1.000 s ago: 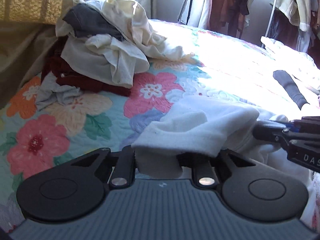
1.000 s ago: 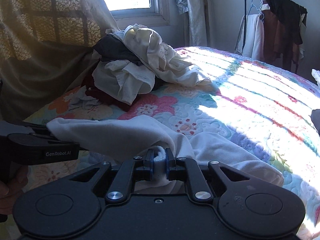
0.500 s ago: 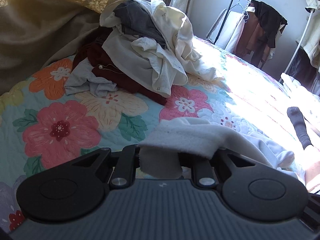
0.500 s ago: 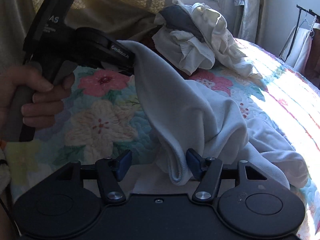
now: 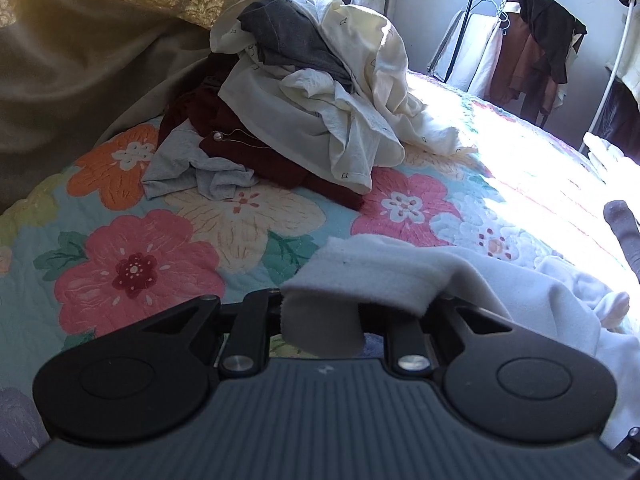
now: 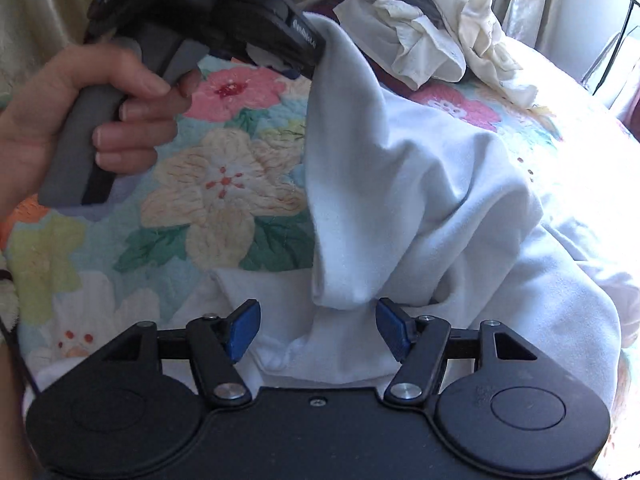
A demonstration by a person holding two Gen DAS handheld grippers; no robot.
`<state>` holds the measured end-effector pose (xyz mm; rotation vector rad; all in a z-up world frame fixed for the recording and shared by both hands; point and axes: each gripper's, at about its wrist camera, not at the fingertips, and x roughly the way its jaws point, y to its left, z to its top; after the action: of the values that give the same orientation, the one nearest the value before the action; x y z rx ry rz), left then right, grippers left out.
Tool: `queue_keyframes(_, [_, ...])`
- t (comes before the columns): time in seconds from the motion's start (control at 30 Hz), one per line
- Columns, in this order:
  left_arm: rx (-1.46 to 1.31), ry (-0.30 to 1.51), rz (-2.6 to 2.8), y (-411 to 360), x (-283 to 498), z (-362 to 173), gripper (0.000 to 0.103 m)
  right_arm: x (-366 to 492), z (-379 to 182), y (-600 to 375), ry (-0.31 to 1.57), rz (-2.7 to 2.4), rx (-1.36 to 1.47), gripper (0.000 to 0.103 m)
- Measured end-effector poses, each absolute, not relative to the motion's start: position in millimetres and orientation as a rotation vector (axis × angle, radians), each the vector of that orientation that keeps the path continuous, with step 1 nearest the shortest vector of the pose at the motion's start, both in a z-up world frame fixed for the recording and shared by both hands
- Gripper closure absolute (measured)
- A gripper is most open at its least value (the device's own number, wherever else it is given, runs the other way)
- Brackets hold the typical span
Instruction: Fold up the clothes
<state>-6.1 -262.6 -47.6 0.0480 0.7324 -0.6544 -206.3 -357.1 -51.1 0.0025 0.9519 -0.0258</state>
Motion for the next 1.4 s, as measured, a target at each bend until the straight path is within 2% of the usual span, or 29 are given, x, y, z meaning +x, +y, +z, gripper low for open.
queue_keyframes(0.1, [0.021, 0.711, -0.72, -265, -16, -40, 0.084, -215, -29, -362, 0.841, -0.017, 0.037, 0.034])
queue_keyframes(0.2, [-0.084, 0.684, -0.836, -259, -26, -28, 0.084, -218, -7, -366, 0.736, -0.075, -0.043, 0.033])
queue_keyframes(0.43, [-0.126, 0.683, -0.967, -255, -46, -11, 0.085, -192, 0, -381, 0.672, -0.09, -0.212, 0.024])
queue_keyframes(0.5, [-0.1, 0.653, -1.003, -256, -54, -5, 0.084, -184, 1, -380, 0.657, -0.04, -0.216, 0.025])
queue_keyframes(0.53, [-0.084, 0.632, -1.017, -256, -59, -2, 0.084, -181, 4, -379, 0.645, -0.026, -0.211, 0.038])
queue_keyframes(0.57, [-0.063, 0.612, -1.018, -257, -63, 2, 0.084, -177, 7, -379, 0.642, -0.025, -0.204, 0.077])
queue_keyframes(0.6, [-0.046, 0.599, -1.009, -258, -65, 3, 0.084, -173, 10, -381, 0.658, -0.03, -0.195, 0.098])
queue_keyframes(0.67, [-0.022, 0.573, -0.956, -261, -68, 4, 0.08, -170, 21, -397, 0.651, -0.097, -0.163, 0.097])
queue_keyframes(0.7, [-0.007, 0.562, -0.93, -263, -69, 3, 0.069, -171, 26, -407, 0.63, -0.133, -0.145, 0.097])
queue_keyframes(0.73, [0.016, 0.559, -0.91, -265, -68, 0, 0.052, -172, 32, -418, 0.61, -0.169, -0.128, 0.097])
queue_keyframes(0.8, [0.059, 0.59, -0.873, -269, -61, -13, 0.042, -176, 37, -446, 0.598, -0.261, -0.087, 0.097])
queue_keyframes(0.93, [0.038, 0.791, -0.815, -272, -30, -49, 0.042, -194, 38, -498, 0.599, -0.435, -0.035, 0.097])
queue_keyframes(1.03, [-0.08, 0.941, -0.85, -268, -15, -69, 0.041, -208, 27, -516, 0.624, -0.497, -0.031, 0.097])
queue_keyframes(1.17, [-0.127, 1.048, -0.916, -275, -22, -86, 0.04, -221, 7, -532, 0.668, -0.567, -0.048, 0.097])
queue_keyframes(1.23, [-0.108, 1.072, -0.911, -280, -27, -94, 0.03, -226, -1, -539, 0.682, -0.602, -0.049, 0.097])
queue_keyframes(1.27, [-0.114, 1.088, -0.906, -282, -28, -98, 0.028, -228, -5, -542, 0.687, -0.609, -0.037, 0.097])
queue_keyframes(1.37, [-0.232, 1.165, -0.871, -285, -21, -116, 0.019, -235, -16, -545, 0.688, -0.583, 0.013, 0.097])
queue_keyframes(1.4, [-0.291, 1.175, -0.863, -285, -19, -120, 0.013, -236, -17, -544, 0.691, -0.575, 0.025, 0.097])
